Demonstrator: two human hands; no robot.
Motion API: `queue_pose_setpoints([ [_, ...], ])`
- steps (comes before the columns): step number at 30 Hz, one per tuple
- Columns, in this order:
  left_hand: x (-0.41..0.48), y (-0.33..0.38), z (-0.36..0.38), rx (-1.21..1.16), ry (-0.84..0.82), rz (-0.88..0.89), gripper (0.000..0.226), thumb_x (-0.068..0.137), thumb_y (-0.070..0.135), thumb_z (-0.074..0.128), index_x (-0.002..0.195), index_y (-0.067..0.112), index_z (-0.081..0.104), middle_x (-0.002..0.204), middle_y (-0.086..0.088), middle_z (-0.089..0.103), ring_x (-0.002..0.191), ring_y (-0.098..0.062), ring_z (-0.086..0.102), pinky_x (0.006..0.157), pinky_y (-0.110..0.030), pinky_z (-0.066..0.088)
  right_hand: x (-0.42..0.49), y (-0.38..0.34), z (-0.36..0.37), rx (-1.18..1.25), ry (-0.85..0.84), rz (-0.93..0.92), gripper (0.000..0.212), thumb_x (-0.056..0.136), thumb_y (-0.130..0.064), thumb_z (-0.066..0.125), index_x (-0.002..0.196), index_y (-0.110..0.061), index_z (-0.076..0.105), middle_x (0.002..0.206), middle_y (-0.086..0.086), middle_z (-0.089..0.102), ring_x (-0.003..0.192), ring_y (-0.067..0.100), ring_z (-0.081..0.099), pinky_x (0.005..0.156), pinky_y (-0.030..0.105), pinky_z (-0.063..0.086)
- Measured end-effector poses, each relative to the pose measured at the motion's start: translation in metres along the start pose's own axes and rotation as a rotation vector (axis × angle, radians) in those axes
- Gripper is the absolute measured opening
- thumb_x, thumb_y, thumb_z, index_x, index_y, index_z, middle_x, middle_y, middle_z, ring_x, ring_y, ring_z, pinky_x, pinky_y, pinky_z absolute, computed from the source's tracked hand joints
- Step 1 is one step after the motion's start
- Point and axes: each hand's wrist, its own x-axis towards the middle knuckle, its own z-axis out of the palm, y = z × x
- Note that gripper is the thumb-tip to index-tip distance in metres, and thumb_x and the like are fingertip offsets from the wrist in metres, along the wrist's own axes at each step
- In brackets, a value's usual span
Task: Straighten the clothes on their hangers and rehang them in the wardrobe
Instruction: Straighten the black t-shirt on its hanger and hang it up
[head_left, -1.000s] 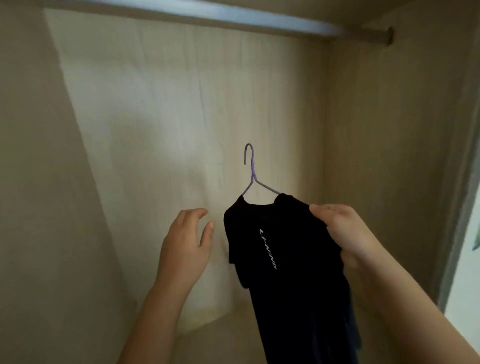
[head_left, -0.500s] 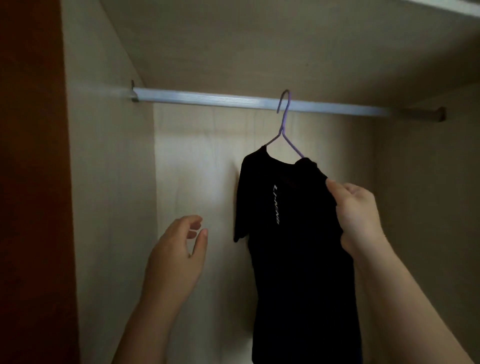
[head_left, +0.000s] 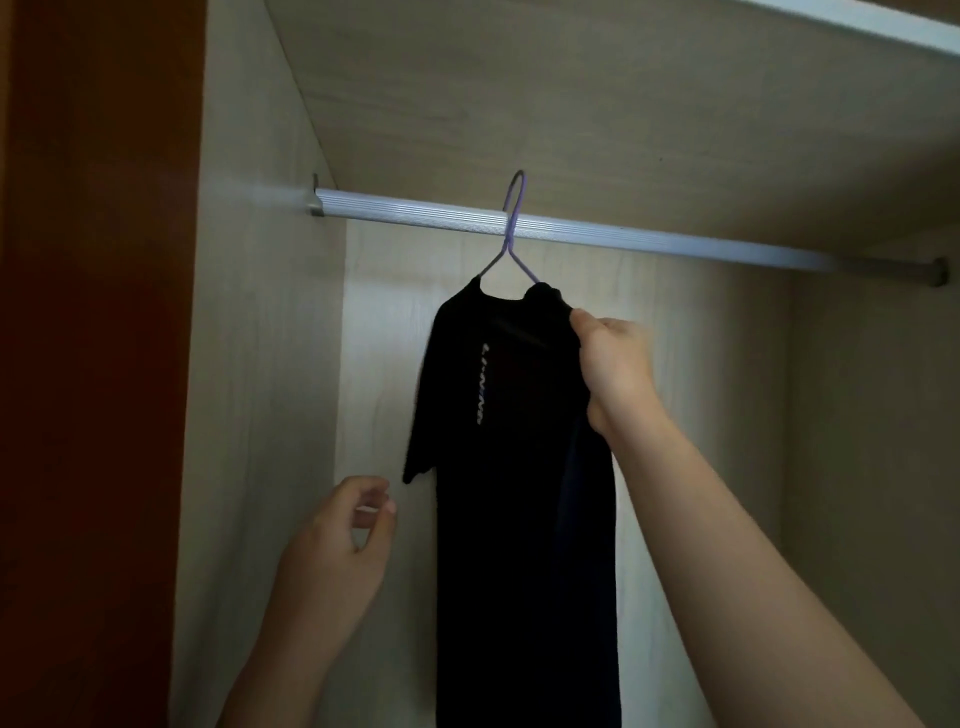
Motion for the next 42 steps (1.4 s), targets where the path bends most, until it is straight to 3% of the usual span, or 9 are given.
queue_pose_setpoints([
  [7,-0.002,0.000,0.000,-0.022,-0.054,0.008,0.023,0.086,0.022,0.056,0.080,0.043,0.050,0.084,0.017,0.062,0.082,0.002,0.059,0.066,-0.011,0.039,-0.009,0.026,0.016,-0.121,-0.026,0.006,0.044,0.090,-0.020,0.047,0.053,-0.019,0.023,0.052,-0.001,0.024,0.047,0.014,0.022,0.043,0.023,0.020],
  [11,-0.003,0.003,0.001,-0.027,-0.091,0.032,0.018,0.087,0.021,0.056,0.086,0.038,0.053,0.089,0.016,0.061,0.080,0.005,0.058,0.062,-0.001,0.039,-0.020,0.041,0.008,-0.174,-0.038,-0.015,0.026,0.091,-0.018,0.047,0.066,-0.011,0.044,0.057,0.000,0.033,0.052,0.014,0.031,0.048,0.026,0.028],
  [15,-0.006,0.007,0.007,-0.072,-0.105,0.064,0.026,0.086,0.020,0.057,0.082,0.044,0.049,0.090,0.012,0.063,0.082,0.005,0.060,0.065,-0.002,0.040,-0.033,0.047,-0.002,-0.275,-0.033,-0.113,0.007,0.090,-0.013,0.046,0.090,-0.015,0.053,0.075,-0.004,0.054,0.067,0.011,0.052,0.055,0.016,0.043],
  [18,-0.014,0.015,0.013,-0.113,-0.182,0.047,0.025,0.087,0.022,0.055,0.084,0.046,0.048,0.096,0.012,0.061,0.087,0.005,0.058,0.067,-0.002,0.040,-0.052,0.056,-0.013,-0.362,-0.045,-0.129,0.006,0.090,-0.016,0.048,0.092,-0.018,0.054,0.090,0.001,0.062,0.084,0.018,0.059,0.073,0.026,0.049],
  [25,-0.064,0.014,0.026,-0.198,-0.385,-0.033,0.013,0.088,0.024,0.053,0.098,0.032,0.055,0.104,0.011,0.060,0.091,0.007,0.055,0.069,-0.008,0.040,-0.115,0.078,-0.053,-0.493,-0.053,0.030,0.020,0.091,-0.019,0.052,0.107,-0.012,0.061,0.091,-0.002,0.063,0.085,0.015,0.061,0.067,0.015,0.047],
  [30,-0.120,0.002,0.015,-0.282,-0.609,-0.089,0.015,0.089,0.023,0.053,0.102,0.029,0.058,0.101,0.012,0.060,0.093,0.018,0.050,0.072,0.003,0.039,-0.183,0.097,-0.096,-0.598,0.037,0.200,0.010,0.089,-0.020,0.055,0.095,-0.013,0.060,0.083,0.000,0.065,0.078,0.017,0.062,0.068,0.027,0.051],
  [34,-0.167,-0.018,0.001,-0.325,-0.773,-0.152,0.014,0.089,0.022,0.053,0.100,0.029,0.057,0.099,0.015,0.061,0.092,0.014,0.053,0.071,0.003,0.039,-0.250,0.109,-0.128,-0.615,0.167,0.306,0.004,0.088,-0.017,0.057,0.084,-0.016,0.058,0.072,-0.005,0.061,0.065,0.002,0.057,0.053,0.009,0.043],
  [38,-0.212,-0.037,-0.004,-0.353,-0.923,-0.208,0.013,0.089,0.018,0.053,0.099,0.026,0.056,0.097,0.014,0.061,0.089,0.005,0.058,0.070,0.001,0.041,-0.317,0.121,-0.158,-0.634,0.300,0.428,0.026,0.088,-0.010,0.056,0.064,-0.019,0.055,0.051,-0.007,0.051,0.043,-0.001,0.049,0.048,0.009,0.039],
  [42,-0.251,-0.049,0.002,-0.359,-1.078,-0.252,0.012,0.091,0.019,0.051,0.101,0.024,0.056,0.095,0.016,0.058,0.089,0.003,0.056,0.068,0.000,0.042,-0.382,0.131,-0.190,-0.646,0.354,0.643,0.025,0.089,-0.004,0.054,0.067,-0.015,0.057,0.049,-0.002,0.051,0.036,0.000,0.047,0.045,0.015,0.040],
])
